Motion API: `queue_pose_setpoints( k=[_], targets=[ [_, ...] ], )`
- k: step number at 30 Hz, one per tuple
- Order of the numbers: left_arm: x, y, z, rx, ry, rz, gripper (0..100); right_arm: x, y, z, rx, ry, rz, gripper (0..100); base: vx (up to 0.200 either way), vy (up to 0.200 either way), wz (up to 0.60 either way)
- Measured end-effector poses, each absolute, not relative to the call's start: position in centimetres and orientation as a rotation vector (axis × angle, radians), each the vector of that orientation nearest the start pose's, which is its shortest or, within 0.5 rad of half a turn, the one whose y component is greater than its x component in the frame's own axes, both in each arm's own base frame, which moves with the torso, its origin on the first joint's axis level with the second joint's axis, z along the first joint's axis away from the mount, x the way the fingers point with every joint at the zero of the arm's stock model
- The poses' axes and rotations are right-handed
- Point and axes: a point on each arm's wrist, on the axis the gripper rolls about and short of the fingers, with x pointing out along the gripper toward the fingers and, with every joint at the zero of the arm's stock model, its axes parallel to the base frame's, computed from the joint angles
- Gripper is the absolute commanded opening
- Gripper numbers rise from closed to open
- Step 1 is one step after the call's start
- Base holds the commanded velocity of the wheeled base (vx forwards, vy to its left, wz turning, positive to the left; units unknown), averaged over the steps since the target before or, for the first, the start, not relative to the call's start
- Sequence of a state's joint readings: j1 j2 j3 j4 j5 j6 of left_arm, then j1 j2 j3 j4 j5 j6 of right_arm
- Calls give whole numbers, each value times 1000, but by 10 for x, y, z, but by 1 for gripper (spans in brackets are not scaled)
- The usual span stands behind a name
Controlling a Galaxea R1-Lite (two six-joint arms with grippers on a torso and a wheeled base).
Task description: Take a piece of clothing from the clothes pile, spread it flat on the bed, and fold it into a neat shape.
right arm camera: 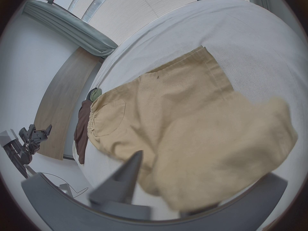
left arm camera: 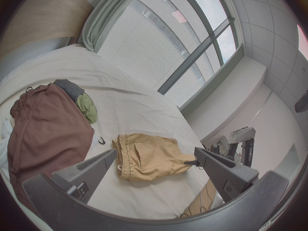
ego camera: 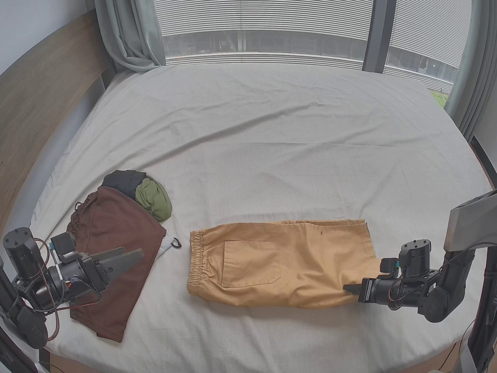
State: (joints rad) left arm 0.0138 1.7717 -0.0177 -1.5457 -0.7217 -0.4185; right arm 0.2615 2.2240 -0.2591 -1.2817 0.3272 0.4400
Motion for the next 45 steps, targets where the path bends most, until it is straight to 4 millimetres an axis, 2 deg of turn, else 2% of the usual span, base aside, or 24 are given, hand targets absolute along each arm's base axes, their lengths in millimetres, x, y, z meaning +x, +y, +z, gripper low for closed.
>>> queue_pose_setpoints(
  k=[10,16,25,33,45],
  targets=[
    [201,-15,75,-473,410,-747,100,218,70,-24,405,878,413,100,0,0,0],
    [208,-14,60,-380,427,-762,100,201,72,-24,368,919,447,100,0,0,0],
    [217,-14,47,-396,469,-756,100,190,93,-18,332,937,593,100,0,0,0],
    [222,-15,43,-425,491,-755,100,192,106,-1,336,796,700,100,0,0,0],
    [235,-15,36,-480,516,-740,100,225,89,24,429,627,699,100,0,0,0]
  ],
)
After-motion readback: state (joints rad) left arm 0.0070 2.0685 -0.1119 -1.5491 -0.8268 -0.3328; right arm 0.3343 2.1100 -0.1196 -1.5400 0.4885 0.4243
